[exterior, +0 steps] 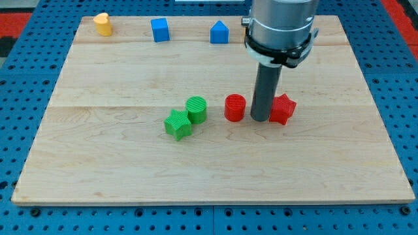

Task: Separate the red star and the red circle

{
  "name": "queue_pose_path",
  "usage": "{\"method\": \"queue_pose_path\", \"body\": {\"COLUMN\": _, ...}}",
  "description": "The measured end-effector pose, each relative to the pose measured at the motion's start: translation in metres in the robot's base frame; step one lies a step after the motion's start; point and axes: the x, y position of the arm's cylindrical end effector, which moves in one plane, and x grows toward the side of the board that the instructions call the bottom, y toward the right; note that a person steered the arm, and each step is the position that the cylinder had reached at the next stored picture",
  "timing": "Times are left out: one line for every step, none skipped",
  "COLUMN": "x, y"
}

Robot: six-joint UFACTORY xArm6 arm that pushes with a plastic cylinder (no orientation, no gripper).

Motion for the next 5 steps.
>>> {"method": "queue_pose_path", "body": {"x": 0.000, "y": -0.015}}
{"method": "queue_pose_path", "body": {"x": -0.001, "y": 0.006}}
{"method": "queue_pose_path", "body": {"x": -0.036, "y": 0.019}}
{"method": "queue_pose_path", "body": {"x": -0.066, "y": -0.002}}
{"method": "queue_pose_path", "body": {"x": -0.056, "y": -0.032}}
